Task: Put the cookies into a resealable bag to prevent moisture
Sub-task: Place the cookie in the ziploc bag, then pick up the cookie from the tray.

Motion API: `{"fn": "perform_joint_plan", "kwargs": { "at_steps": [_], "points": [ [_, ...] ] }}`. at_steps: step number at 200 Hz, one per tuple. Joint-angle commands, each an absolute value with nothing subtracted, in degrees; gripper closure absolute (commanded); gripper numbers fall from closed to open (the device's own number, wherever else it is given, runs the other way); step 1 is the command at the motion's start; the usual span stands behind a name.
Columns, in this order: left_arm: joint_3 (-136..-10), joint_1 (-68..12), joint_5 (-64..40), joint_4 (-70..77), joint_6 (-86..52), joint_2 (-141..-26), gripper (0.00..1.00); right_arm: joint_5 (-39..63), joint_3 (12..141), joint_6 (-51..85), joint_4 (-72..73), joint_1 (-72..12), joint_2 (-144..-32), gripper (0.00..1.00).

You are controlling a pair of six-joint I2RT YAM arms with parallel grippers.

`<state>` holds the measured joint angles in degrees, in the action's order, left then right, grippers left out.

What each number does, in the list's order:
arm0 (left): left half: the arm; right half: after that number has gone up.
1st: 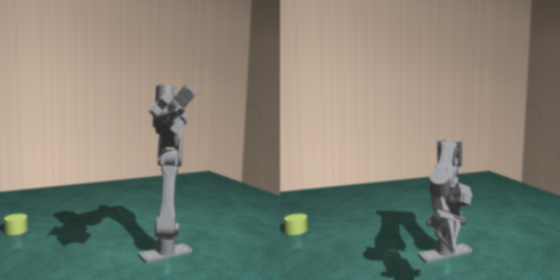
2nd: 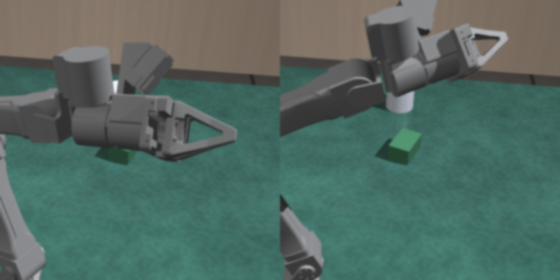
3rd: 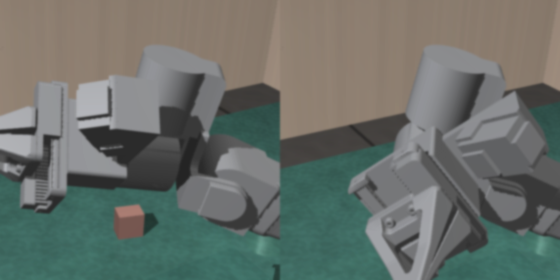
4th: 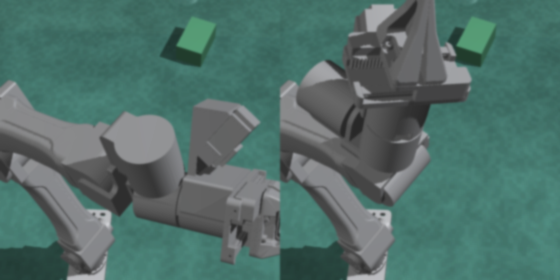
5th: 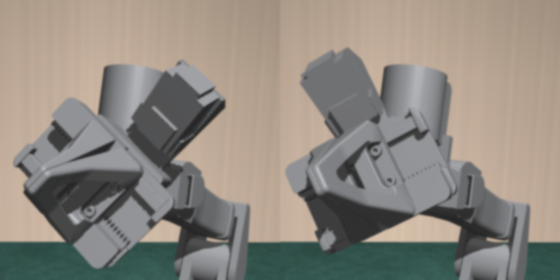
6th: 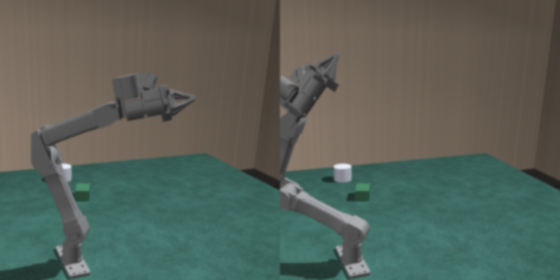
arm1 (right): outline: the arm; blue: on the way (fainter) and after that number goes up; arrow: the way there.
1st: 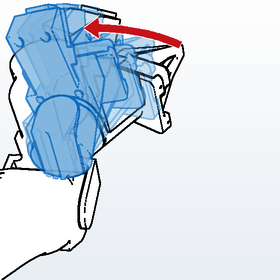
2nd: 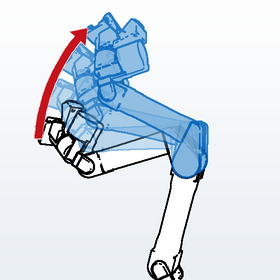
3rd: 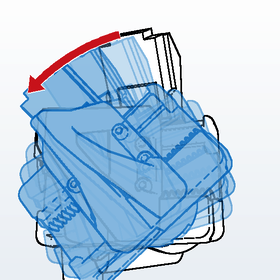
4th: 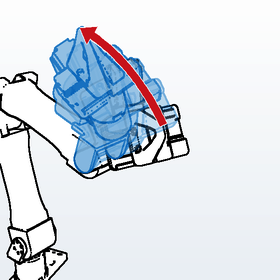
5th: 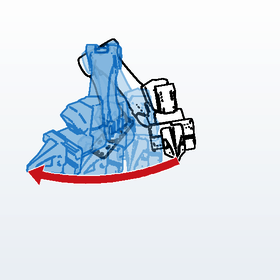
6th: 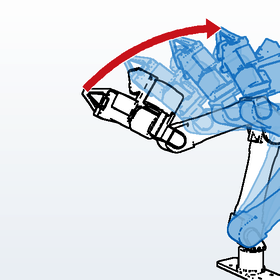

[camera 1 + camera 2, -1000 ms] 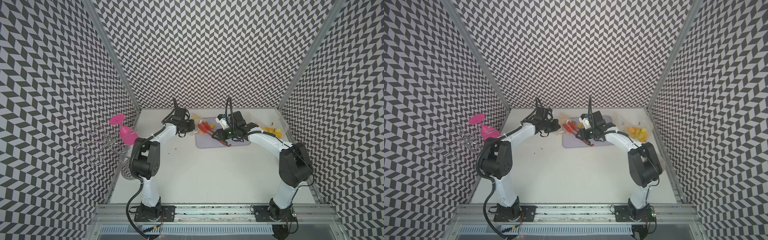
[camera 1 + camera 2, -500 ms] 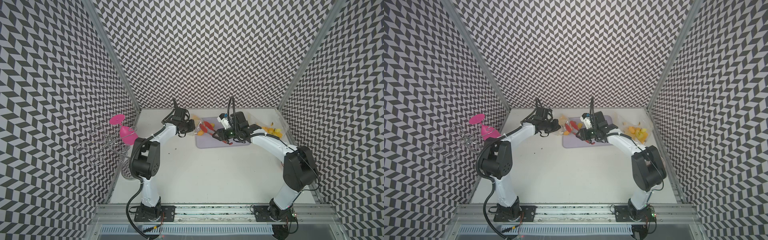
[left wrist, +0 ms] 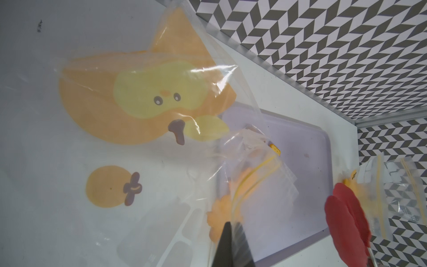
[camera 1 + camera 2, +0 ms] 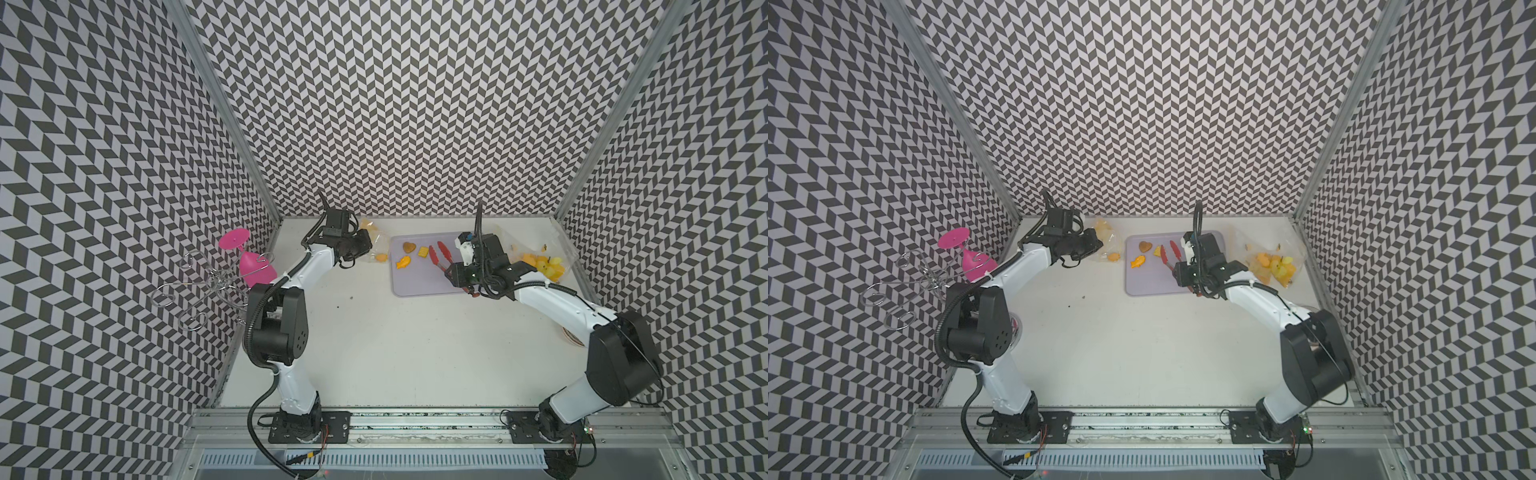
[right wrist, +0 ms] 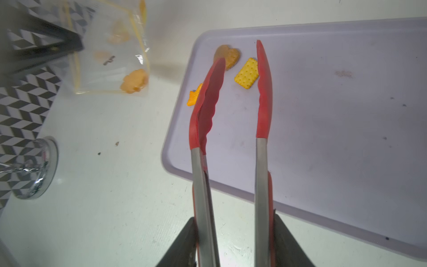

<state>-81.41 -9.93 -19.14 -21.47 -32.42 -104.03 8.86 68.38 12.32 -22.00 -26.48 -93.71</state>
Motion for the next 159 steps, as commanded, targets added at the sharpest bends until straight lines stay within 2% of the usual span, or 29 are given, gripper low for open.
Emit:
{"fn": "perform_joint_plan", "kwargs": {
  "at_steps": [1, 46, 159],
  "points": [
    [-80.3, -9.9, -18.6, -21.2, -34.5, -101.7, 1.0, 9.3, 74.9, 10.2, -23.0, -26.6, -99.3, 0.53],
    [-79.0, -10.0, -19.3, -20.4, -36.5, -100.9, 1.0, 9.6, 83.8, 8.1, -27.1, -26.6, -108.8, 0.47],
    [-78.4, -10.0, -19.2, -20.6, -36.5, -100.2, 1.0, 8.0, 94.4, 6.8, -32.2, -26.4, -118.9, 0.42]
  ]
}}
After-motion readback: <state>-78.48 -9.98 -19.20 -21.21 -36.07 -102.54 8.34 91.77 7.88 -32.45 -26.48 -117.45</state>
